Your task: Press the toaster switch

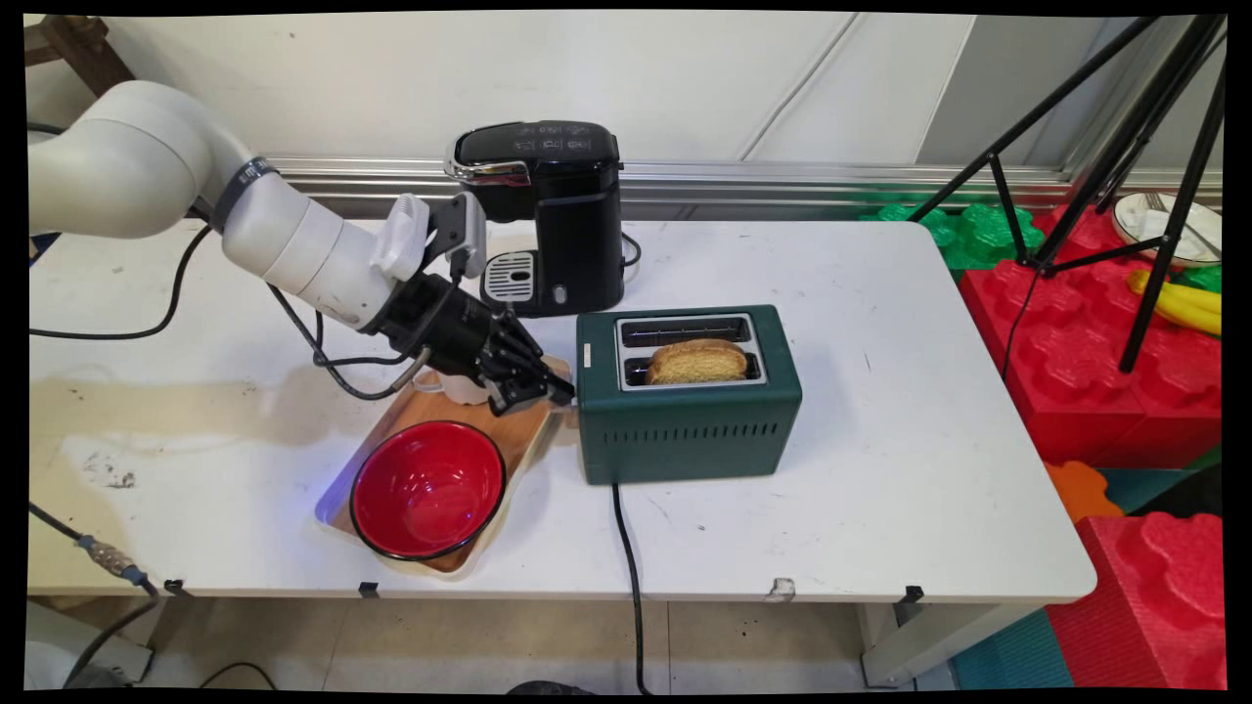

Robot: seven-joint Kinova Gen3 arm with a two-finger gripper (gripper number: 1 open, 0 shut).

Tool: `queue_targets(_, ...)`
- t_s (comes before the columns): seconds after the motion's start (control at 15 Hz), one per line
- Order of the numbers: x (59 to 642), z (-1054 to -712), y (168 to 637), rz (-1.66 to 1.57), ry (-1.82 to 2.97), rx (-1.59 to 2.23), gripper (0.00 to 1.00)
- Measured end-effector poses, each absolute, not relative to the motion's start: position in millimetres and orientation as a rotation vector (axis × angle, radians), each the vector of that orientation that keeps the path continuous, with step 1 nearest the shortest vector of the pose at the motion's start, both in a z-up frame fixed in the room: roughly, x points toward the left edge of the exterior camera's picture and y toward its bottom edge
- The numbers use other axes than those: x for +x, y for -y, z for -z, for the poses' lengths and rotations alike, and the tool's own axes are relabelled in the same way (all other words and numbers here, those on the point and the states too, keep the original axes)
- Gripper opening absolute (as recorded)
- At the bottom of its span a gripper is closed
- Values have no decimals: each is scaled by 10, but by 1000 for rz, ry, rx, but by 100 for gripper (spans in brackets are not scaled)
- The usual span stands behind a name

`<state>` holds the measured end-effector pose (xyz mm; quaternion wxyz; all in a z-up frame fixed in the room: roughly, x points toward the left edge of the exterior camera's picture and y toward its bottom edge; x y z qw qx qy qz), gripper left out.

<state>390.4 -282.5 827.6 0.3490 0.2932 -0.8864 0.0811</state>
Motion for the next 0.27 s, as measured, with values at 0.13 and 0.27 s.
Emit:
queue_targets(0.13, 3916, -8253, 2808, -212, 2305, 760, 0)
queue_targets(0.27, 3932, -8243, 2791, -214, 2310, 760, 0)
